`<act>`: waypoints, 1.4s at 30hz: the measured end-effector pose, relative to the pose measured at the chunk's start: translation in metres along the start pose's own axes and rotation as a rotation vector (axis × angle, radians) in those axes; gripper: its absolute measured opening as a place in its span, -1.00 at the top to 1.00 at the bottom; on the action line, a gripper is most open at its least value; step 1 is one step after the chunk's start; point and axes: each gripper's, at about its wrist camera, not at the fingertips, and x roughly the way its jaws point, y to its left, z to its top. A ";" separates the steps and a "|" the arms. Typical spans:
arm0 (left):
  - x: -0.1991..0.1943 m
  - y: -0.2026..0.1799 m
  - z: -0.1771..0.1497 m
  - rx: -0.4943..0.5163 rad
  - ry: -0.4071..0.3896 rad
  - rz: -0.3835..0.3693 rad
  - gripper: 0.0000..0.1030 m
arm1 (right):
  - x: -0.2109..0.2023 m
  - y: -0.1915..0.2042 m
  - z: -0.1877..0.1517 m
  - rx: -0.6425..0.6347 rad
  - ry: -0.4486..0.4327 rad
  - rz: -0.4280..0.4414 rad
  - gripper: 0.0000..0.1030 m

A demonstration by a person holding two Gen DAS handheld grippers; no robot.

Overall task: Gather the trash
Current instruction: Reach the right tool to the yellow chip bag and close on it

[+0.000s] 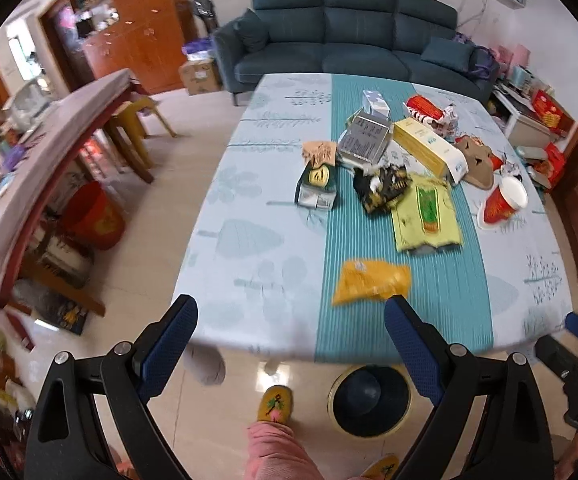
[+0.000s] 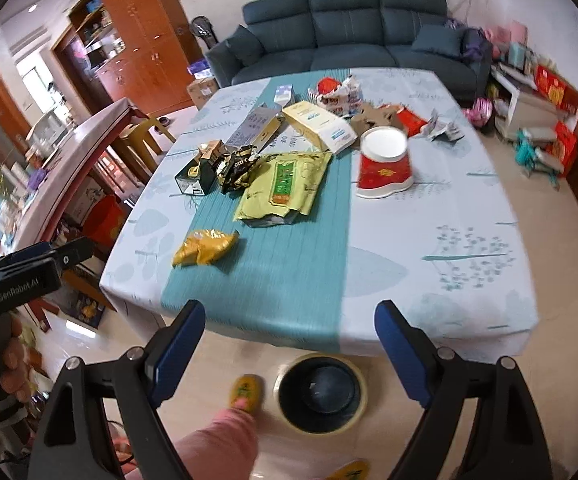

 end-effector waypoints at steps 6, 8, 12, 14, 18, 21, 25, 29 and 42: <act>0.056 0.012 0.054 0.188 0.037 -0.084 -0.81 | 0.056 0.020 0.020 0.208 0.078 0.029 -0.49; 0.071 0.010 0.067 0.258 0.051 -0.111 -0.81 | 0.073 0.029 0.023 0.252 0.107 0.045 -0.42; 0.098 0.003 0.084 0.413 0.073 -0.166 -0.81 | 0.106 0.046 0.020 0.380 0.149 0.070 -0.42; 0.104 0.001 0.087 0.469 0.075 -0.197 -0.81 | 0.119 0.050 0.019 0.436 0.164 0.077 -0.41; 0.114 -0.002 0.093 0.529 0.093 -0.259 -0.81 | 0.141 0.056 0.021 0.504 0.183 0.069 -0.32; 0.121 -0.005 0.096 0.552 0.108 -0.296 -0.81 | 0.158 0.058 0.024 0.543 0.202 0.073 -0.07; 0.128 -0.013 0.106 0.580 0.119 -0.327 -0.81 | 0.172 0.064 0.027 0.552 0.207 0.063 0.11; 0.139 -0.024 0.115 0.589 0.159 -0.366 -0.81 | 0.181 0.065 0.028 0.551 0.227 0.056 0.55; 0.183 -0.074 0.152 0.623 0.300 -0.429 -0.81 | 0.139 0.034 0.036 0.640 0.082 0.017 0.67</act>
